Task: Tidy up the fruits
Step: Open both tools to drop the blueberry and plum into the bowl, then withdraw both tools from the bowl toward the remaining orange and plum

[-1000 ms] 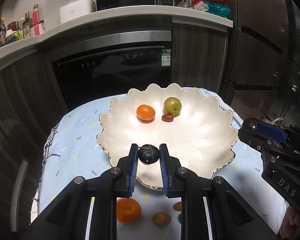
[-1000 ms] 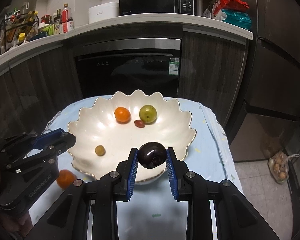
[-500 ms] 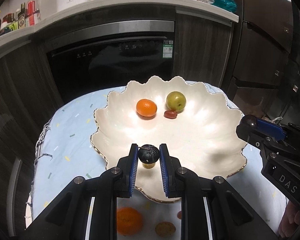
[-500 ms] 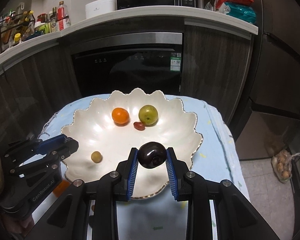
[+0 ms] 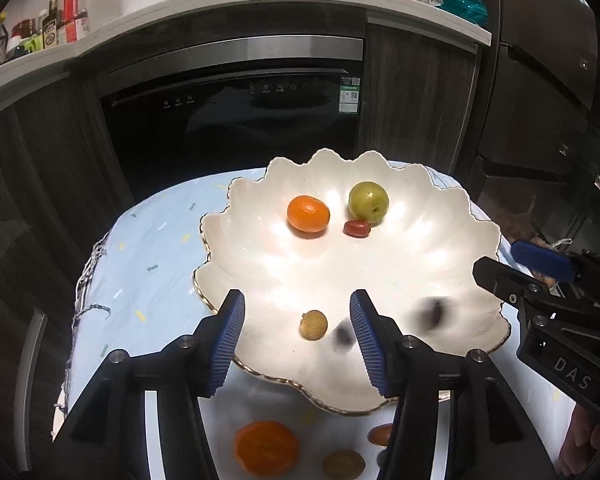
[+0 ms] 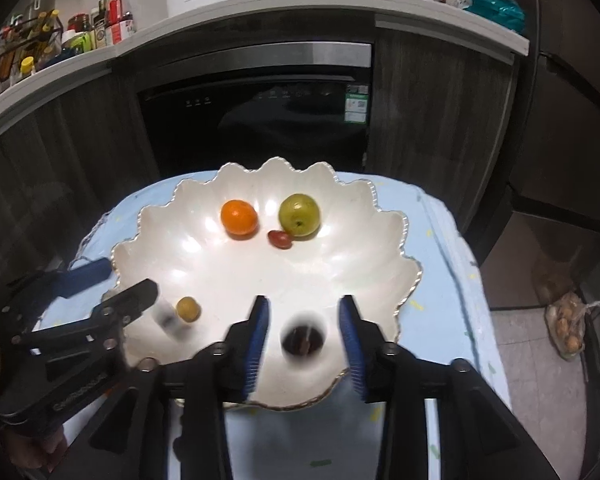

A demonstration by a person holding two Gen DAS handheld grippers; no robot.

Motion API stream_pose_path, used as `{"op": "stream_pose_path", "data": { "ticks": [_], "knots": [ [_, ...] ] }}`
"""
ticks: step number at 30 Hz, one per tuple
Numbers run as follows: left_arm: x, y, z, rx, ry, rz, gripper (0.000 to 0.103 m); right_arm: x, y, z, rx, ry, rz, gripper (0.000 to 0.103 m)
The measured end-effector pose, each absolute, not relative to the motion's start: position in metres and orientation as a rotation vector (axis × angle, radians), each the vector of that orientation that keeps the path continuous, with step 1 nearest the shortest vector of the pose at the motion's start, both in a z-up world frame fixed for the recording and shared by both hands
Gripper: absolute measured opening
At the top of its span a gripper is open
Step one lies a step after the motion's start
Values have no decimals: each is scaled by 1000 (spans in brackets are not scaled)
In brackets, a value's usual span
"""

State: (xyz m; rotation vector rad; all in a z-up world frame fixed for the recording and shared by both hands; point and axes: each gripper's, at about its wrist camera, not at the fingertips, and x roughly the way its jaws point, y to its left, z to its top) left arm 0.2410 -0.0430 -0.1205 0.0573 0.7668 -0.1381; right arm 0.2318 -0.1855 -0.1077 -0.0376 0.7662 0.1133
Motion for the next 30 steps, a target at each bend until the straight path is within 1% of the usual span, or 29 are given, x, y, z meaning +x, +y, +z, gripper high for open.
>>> {"op": "stream_pose_path", "data": {
  "ticks": [1, 2, 3, 4, 5, 6, 8, 10, 21, 25, 30],
  "knots": [
    [241, -43, -120, 58, 766, -136, 55, 231, -186, -107, -39, 760, 106, 51],
    [241, -42, -118, 58, 763, -134, 60, 231, -187, -105, -39, 753, 99, 56],
    [240, -42, -117, 57, 758, -130, 63, 230, -188, -104, -39, 748, 92, 65],
    [240, -41, -115, 56, 751, -125, 68, 230, -189, -102, -37, 742, 81, 70],
    [239, -40, -112, 52, 743, -120, 74, 230, -190, -101, -33, 737, 74, 76],
    [239, -39, -110, 49, 738, -118, 77, 229, -191, -98, -28, 728, 66, 79],
    [238, -38, -106, 46, 724, -108, 87, 228, -193, -95, -20, 718, 57, 82],
    [236, -36, -103, 43, 709, -98, 89, 228, -195, -92, -14, 713, 48, 82],
    [230, -29, -90, 24, 689, -85, 91, 221, -192, -78, -20, 682, 37, 82],
    [227, -24, -85, 8, 684, -84, 93, 217, -190, -71, -28, 667, 35, 82],
    [221, -21, -79, -1, 669, -83, 94, 211, -185, -64, -42, 648, 30, 82]
  ]
}}
